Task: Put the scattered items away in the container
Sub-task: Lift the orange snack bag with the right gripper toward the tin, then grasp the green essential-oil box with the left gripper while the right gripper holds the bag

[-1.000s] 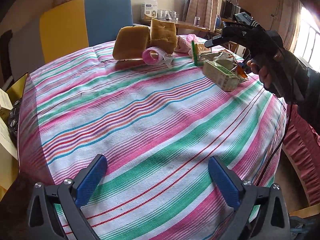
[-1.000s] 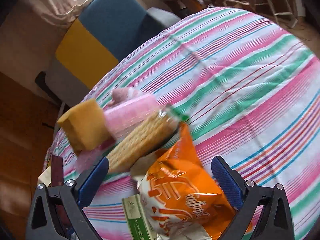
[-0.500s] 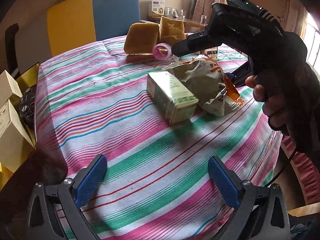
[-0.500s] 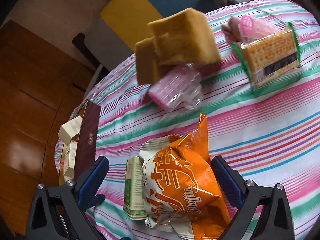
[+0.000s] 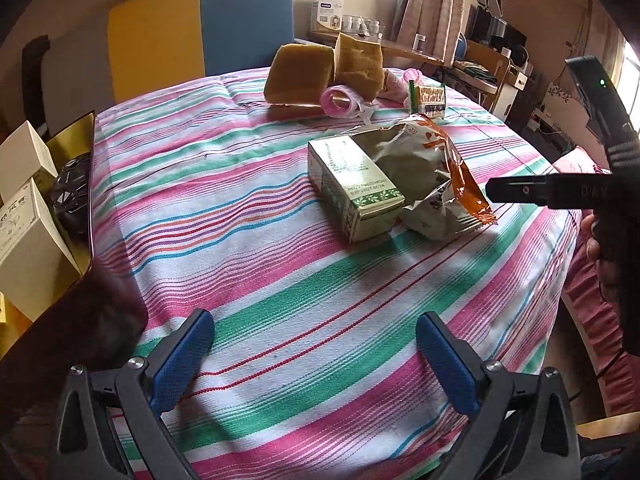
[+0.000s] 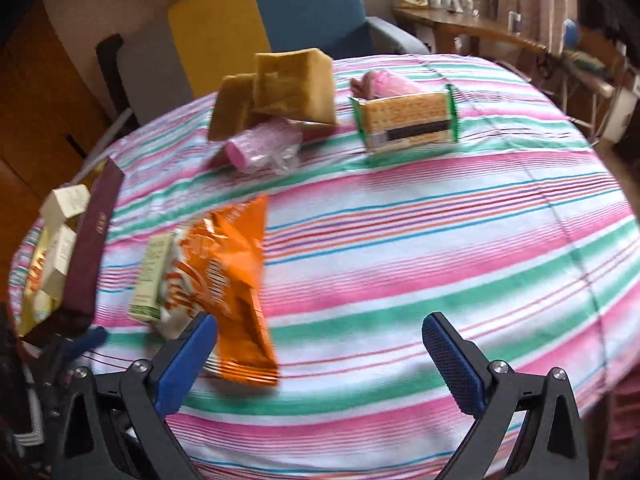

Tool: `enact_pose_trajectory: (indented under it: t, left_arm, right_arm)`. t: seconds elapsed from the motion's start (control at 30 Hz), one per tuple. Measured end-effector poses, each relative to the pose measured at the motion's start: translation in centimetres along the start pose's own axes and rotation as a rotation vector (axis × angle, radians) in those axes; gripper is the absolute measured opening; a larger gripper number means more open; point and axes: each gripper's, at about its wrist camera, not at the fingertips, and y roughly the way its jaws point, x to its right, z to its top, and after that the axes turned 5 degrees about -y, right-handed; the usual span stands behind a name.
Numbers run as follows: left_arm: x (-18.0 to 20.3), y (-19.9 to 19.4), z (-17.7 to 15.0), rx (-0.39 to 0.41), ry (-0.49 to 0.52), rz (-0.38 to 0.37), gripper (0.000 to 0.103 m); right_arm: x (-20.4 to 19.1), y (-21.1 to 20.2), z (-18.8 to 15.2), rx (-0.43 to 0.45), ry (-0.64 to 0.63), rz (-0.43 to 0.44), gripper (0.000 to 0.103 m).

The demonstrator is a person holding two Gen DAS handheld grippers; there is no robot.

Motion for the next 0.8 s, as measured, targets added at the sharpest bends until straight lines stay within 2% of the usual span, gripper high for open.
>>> enact_pose_trajectory:
  t: [0.27,0.33,0.4,0.47,0.53,0.67,0.8]
  left_arm:
    - [0.3,0.1,0.0,-0.005,0.018,0.021,0.103]
    - [0.4,0.1,0.1,-0.014,0.017,0.025,0.103]
    - [-0.1,0.1,0.9,-0.031,-0.025,0.009,0.101]
    - [-0.7,0.0,1.9,-0.051,-0.079,-0.012,0.088]
    - [-1.4,-0.1,2.8,-0.070,-0.133,-0.033,0.083]
    - [-1.9,-0.2,4.9,-0.080,-0.194,-0.057,0.082]
    - [-0.2,0.0,6.8,-0.076,-0.150,-0.034,0.082]
  right_arm:
    - [0.6,1.8,-0.9,-0.045,0.014,-0.104,0.103]
    - [0.9,2.1,-1.1,-0.035,0.043,-0.100,0.103]
    - [0.8,2.2,-1.3,-0.010,0.060,-0.104,0.103]
    - [0.8,2.2,-1.6,0.012,0.070,-0.114,0.103]
    - [0.8,2.3,-1.8,0.023,0.074,-0.119,0.103]
    - [0.9,2.5,-1.6,0.009,0.072,-0.105,0.103]
    - [0.7,2.4,-1.8,0.024,0.059,-0.108,0.103]
